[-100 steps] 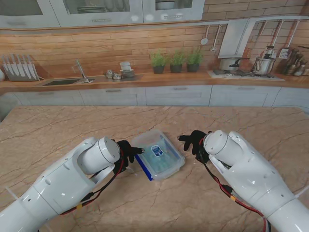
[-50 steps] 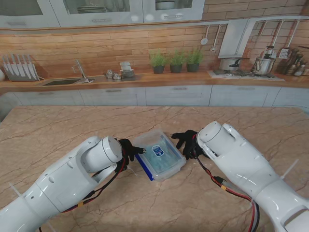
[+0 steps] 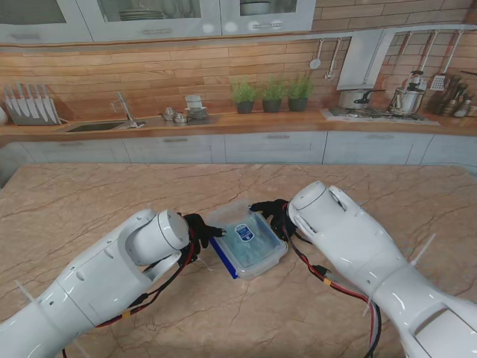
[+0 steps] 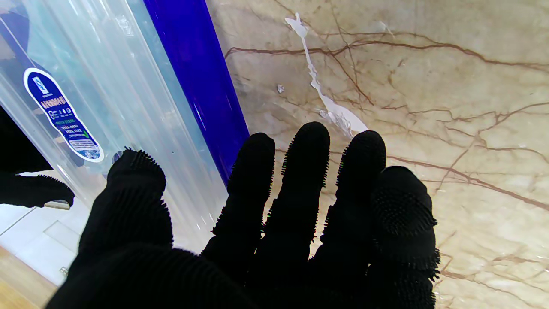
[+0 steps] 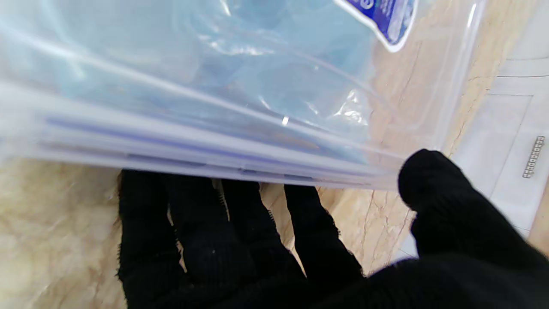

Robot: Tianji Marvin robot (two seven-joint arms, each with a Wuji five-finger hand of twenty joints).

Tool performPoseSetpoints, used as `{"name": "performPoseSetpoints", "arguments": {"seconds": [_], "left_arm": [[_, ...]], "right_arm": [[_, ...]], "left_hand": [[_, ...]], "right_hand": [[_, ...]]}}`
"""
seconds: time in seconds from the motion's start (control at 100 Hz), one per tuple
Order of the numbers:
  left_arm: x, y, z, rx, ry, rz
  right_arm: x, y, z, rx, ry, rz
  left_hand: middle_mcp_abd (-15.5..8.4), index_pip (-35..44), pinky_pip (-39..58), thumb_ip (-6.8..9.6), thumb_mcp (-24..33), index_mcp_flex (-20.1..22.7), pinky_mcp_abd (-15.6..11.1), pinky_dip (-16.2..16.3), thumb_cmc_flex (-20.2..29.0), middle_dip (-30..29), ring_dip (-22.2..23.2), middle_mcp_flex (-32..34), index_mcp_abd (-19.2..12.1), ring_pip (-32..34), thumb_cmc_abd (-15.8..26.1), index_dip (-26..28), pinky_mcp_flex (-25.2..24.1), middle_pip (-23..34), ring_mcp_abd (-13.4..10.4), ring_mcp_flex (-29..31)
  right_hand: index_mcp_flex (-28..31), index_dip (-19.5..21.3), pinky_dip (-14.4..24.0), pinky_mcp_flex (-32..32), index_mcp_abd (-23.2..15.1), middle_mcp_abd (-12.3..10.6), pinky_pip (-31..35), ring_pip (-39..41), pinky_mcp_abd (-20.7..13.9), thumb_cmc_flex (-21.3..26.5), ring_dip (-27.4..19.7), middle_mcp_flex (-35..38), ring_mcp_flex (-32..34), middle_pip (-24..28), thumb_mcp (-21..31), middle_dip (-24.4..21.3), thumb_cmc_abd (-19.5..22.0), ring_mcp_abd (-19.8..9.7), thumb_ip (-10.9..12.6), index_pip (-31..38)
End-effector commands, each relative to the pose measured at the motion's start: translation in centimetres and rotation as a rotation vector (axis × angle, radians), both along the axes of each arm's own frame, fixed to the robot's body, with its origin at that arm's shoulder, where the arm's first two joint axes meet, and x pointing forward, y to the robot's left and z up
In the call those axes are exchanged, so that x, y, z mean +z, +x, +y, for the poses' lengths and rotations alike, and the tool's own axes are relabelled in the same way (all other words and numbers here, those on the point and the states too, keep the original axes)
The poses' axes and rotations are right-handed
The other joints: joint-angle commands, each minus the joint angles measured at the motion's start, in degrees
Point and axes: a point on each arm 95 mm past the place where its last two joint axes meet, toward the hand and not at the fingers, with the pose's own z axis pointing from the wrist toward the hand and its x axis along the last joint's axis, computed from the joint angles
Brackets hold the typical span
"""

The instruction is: Fold the bubble film and place it into the plastic crate

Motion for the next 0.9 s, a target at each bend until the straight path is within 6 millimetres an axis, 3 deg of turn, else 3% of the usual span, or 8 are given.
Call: {"name": "performPoseSetpoints", "arguments": {"seconds": [0.0,0.14,0.54,0.89], "left_arm": [[-1.0,-0.6,-0.3,-0.006,-0.008,0.029],[-1.0,-0.6,-0.2,-0.006,-0.009,0.026],[-1.1,-0.5,-0.2,-0.005,-0.006,0.037],[-1.0,-0.4,-0.3,-0.004,-0.003,0.045]], "right_arm": [[-0.3,-0.5,1.3,0.024,0.009,0.009],[-0.2,-0.5,1.3,0.022,-0.02,-0.004],[-0.5,-0.2,-0.2,-0.002,-0.122,-0.051],[-1.1,-0.1,-0.2,0.016,-0.186,-0.075]], "left_hand": [[-0.1,2.6,2.9,2.11,3.3,0.8,-1.2,0.6,2.2,0.4,-0.5,1.3,-1.2,0.6,-3.2,0.4,0.6,2.4,0.8,1.4],[0.0,2.5,2.9,2.06,3.7,0.8,-1.1,0.6,2.1,0.3,-0.6,1.3,-1.2,0.4,-3.1,0.3,0.5,2.3,0.9,1.3],[0.2,2.4,2.5,1.92,4.1,0.8,-0.8,0.6,1.7,0.0,-0.9,1.2,-1.1,0.0,-2.4,0.2,0.1,1.7,1.2,0.9],[0.4,1.7,2.2,1.78,3.7,1.3,-0.6,0.7,1.6,-0.4,-1.2,1.2,-1.1,-0.4,-1.2,-0.3,-0.2,1.2,1.4,0.6]], "right_hand": [[-1.1,0.6,1.2,2.8,-0.3,0.1,5.3,4.0,-1.1,1.5,2.3,-5.6,2.5,-5.5,1.4,-2.4,-4.2,0.2,-0.7,-0.3],[-1.5,0.0,2.6,3.1,0.7,1.0,9.2,15.4,-4.0,2.8,7.1,-9.3,4.8,-4.9,3.2,-2.5,-6.2,-3.6,-1.1,-2.0],[-1.5,-1.1,5.3,2.1,1.3,2.1,15.2,38.6,-8.9,2.2,15.2,-13.3,5.5,-3.2,4.8,-2.4,-9.2,-8.3,-1.6,-4.2],[-2.7,-1.3,5.0,3.5,0.4,2.7,16.7,50.5,-10.3,0.7,17.2,-14.7,12.6,0.8,6.1,-1.0,-12.7,-13.8,-2.0,-4.6]]}}
